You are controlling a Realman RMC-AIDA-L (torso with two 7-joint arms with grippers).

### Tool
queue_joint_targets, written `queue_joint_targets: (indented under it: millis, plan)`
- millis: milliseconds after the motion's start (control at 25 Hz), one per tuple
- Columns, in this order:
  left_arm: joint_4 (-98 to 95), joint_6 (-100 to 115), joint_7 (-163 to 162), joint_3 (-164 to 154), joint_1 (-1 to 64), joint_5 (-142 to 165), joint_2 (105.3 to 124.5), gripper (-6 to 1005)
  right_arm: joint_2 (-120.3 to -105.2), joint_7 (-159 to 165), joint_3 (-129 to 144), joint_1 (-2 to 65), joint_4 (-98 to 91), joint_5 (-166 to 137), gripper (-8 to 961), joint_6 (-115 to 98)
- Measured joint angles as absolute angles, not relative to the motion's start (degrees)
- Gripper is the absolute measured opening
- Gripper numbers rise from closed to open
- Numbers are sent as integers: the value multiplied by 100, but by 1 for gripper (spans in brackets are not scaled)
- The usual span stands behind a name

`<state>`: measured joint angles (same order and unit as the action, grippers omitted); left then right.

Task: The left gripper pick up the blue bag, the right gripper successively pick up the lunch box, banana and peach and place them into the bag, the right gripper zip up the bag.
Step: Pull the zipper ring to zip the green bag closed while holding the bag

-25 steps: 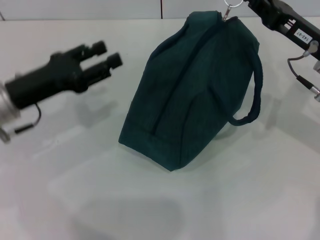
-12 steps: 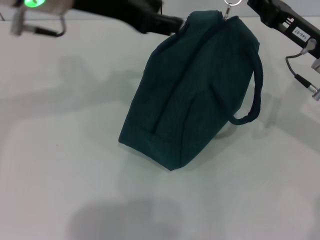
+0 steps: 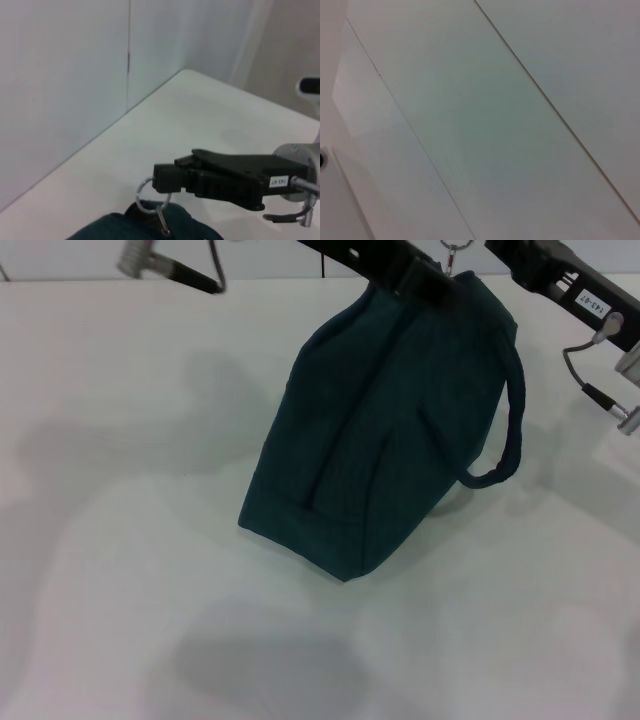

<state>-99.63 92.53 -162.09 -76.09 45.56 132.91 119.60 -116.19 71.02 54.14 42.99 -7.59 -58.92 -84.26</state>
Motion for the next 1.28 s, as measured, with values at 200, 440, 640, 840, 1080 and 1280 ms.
queue_joint_targets:
  millis: [200,440,640,840,1080,1280]
  plan:
    - [-9904,8862,-16702,-8262,4608,13851,11972,598,-11619,7101,5415,4322,-742,-5901,59,-8411]
    - [-9840,8753,-16965,-8521,4712,14077,11971,594,-11619,7102,5422,4366,-656,-5925,60,-8411]
    - [-9634,8735,-17025,-8587,4772,14162,11970,592,-11619,7101,5423,4386,-616,-5929,62,-8414]
    - [-9341,8665,-17031,-8619,4814,14225,11970,589,-11619,7102,5423,4394,-615,-5934,63,-8435]
    - [-9223,8609,-17014,-8681,4816,14280,11970,585,-11619,7101,5423,4396,-615,-5937,64,-8449]
    - [-9146,8554,-16702,-8729,4709,14272,11972,583,-11619,7101,5423,4383,-615,-5927,66,-8456]
